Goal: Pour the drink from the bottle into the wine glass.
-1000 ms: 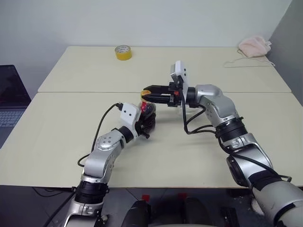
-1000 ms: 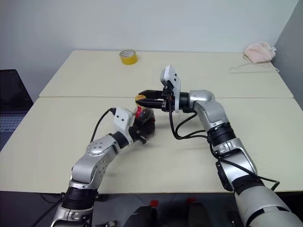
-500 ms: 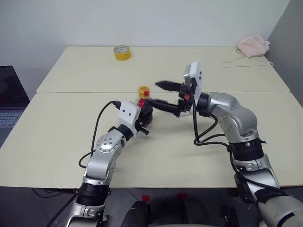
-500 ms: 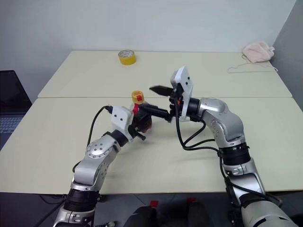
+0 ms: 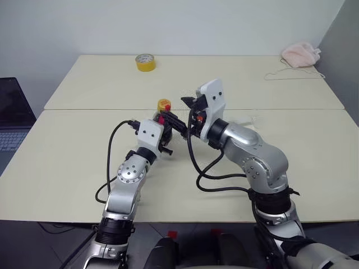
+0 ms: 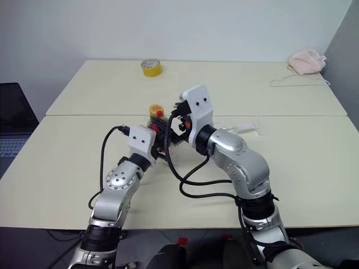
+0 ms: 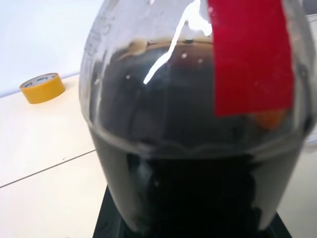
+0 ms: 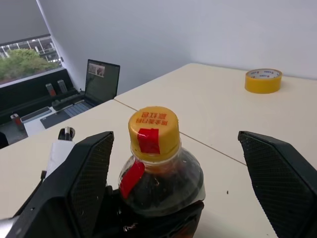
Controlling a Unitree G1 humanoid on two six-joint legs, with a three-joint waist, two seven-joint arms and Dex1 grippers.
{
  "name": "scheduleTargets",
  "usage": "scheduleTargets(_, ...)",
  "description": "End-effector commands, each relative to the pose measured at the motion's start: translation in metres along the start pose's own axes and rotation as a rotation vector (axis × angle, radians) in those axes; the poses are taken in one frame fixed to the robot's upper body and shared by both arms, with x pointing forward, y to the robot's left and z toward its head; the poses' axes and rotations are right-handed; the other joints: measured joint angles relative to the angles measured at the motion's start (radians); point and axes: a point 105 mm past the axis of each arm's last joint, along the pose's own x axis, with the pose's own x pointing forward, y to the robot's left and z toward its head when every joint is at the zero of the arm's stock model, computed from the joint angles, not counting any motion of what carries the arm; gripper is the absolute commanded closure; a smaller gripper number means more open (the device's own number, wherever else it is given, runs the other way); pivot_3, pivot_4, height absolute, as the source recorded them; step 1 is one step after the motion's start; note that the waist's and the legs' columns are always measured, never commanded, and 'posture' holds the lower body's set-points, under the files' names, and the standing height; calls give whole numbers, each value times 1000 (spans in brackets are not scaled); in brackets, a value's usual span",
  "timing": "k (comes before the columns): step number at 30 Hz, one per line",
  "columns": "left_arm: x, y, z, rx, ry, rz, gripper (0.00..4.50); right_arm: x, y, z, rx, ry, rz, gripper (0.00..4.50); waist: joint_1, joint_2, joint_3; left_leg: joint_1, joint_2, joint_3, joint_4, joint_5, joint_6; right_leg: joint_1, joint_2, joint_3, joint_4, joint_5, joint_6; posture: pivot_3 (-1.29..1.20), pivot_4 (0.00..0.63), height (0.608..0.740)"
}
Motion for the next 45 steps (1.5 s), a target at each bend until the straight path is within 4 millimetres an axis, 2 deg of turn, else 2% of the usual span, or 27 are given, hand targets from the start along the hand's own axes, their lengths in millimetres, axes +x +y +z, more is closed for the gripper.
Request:
scheduleTargets(1, 2, 4, 20, 26, -85, 21, 3593, 2, 1, 16, -40, -57, -27, 198, -1, 0, 0, 0, 0, 0, 0, 0, 0, 0, 0, 0, 0, 0, 0, 0, 150, 740)
scheduleTargets(5, 3, 3, 19, 27, -84, 24, 3604, 6, 1, 19, -36, -68, -38, 198, -2, 0, 0, 0, 0, 0, 0, 0, 0, 0, 0, 0, 0, 0, 0, 0, 150, 740)
scheduleTargets(12, 4, 4, 19, 28, -85, 26, 3604, 11, 16, 15, -21, -52, 23, 198, -4, 0, 0, 0, 0, 0, 0, 0, 0, 0, 0, 0, 0, 0, 0, 0, 150, 740)
scheduleTargets(24, 5, 3, 20, 31, -90, 18, 3628, 14, 10, 13, -18, -42, -24, 198, -6, 0, 0, 0, 0, 0, 0, 0, 0, 0, 0, 0, 0, 0, 0, 0, 150, 740)
scheduleTargets(27, 5, 3, 20, 32, -93, 18, 3628, 15, 10, 12, -21, -38, -22, 797, -6, 0, 0, 0, 0, 0, 0, 0, 0, 0, 0, 0, 0, 0, 0, 0, 150, 740)
scheduleTargets(34, 7, 2, 22, 36, -101, 17, 3635, 15, 11, 9, -24, -22, -1, 3243, -6, 0, 0, 0, 0, 0, 0, 0, 0, 0, 0, 0, 0, 0, 0, 0, 150, 740)
scheduleTargets(45, 7, 3, 23, 30, -104, 19, 3656, 13, 9, 5, -30, -9, 20, 3269, -6, 0, 0, 0, 0, 0, 0, 0, 0, 0, 0, 0, 0, 0, 0, 0, 150, 740)
